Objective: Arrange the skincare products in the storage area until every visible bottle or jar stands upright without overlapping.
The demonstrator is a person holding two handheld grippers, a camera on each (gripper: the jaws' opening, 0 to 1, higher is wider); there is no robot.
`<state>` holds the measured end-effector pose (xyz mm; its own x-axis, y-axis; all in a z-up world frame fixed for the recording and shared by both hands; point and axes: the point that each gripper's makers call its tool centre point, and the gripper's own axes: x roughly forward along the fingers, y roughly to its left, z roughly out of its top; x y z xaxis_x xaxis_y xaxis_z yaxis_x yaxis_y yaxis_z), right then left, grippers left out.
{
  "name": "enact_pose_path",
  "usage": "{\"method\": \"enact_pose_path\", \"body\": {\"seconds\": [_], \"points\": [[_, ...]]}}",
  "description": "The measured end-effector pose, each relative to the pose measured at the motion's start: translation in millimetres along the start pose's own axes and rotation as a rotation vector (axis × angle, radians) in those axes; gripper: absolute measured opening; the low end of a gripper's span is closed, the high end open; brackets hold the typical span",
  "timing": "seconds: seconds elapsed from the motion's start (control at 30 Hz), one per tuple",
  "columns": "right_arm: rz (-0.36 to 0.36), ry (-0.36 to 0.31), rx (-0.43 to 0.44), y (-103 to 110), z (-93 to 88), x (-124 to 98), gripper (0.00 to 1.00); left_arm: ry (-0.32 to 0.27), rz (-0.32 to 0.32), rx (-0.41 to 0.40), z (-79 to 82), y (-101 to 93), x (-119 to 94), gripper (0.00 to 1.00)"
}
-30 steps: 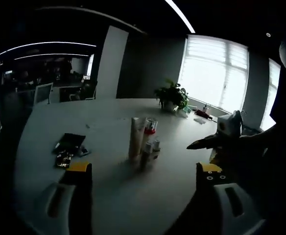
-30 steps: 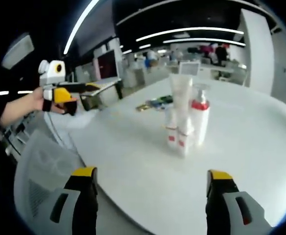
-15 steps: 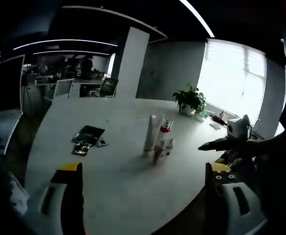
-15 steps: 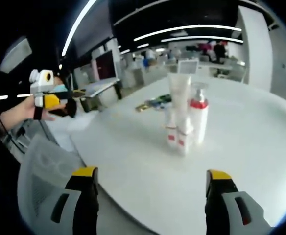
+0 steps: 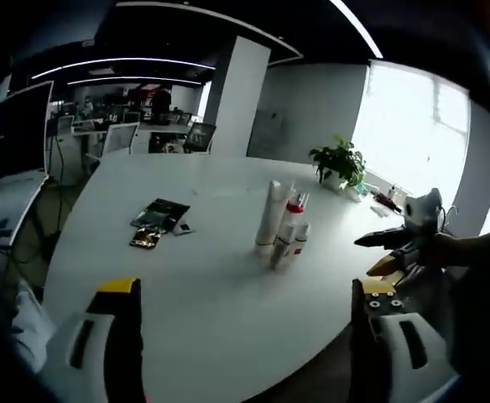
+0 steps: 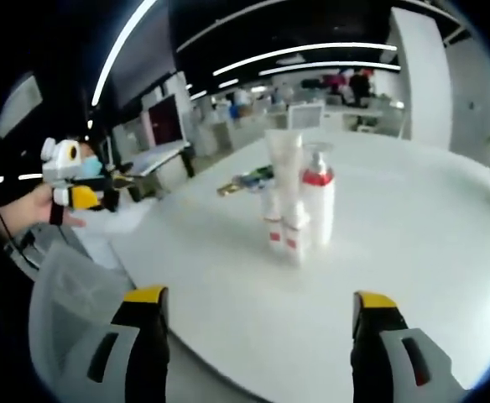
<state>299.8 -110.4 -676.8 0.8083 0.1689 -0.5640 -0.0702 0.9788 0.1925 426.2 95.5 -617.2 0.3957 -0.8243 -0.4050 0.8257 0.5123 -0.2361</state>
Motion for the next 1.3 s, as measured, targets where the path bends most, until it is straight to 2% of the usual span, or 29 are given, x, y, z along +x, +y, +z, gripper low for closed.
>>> {"method": "enact_pose_path", "body": {"seconds": [0.27, 0.43, 0.57, 0.73, 1.07, 1.2, 1.3], "points": [[-0.003, 0.02, -0.024, 1.2, -2.6, 3.5, 0.93, 0.012, -0.026, -0.016, -4.0, -5.4, 9.0, 0.99], [-0.001, 0.031, -0.012, 0.0, -5.0, 4.3, 0.92, 0.006, -0.036, -0.014, 1.5, -1.6, 12.2, 0.98], [-0.008, 0.032, -0.005, -1.7, -5.2, 4.1, 0.92, 0.022, -0.026, 0.027, 6.9, 6.2, 19.1, 0.91], [-0.014, 0.033, 0.002, -3.5, -5.5, 3.9, 0.91, 0.007, -0.036, 0.014, 17.5, 11.1, 29.2, 0.84], [-0.05, 0.042, -0.009, -10.2, -7.0, 2.6, 0.91, 0.092, -0.032, 0.048, 12.2, 26.2, 64.0, 0.75], [-0.055, 0.045, 0.002, -12.1, -8.1, 3.5, 0.91, 0.115, -0.013, 0.107, 14.6, 34.7, 77.9, 0.68], [-0.062, 0.056, 0.007, -13.6, -10.1, 4.5, 0.91, 0.133, -0.015, 0.123, 16.1, 41.4, 89.9, 0.67]]}}
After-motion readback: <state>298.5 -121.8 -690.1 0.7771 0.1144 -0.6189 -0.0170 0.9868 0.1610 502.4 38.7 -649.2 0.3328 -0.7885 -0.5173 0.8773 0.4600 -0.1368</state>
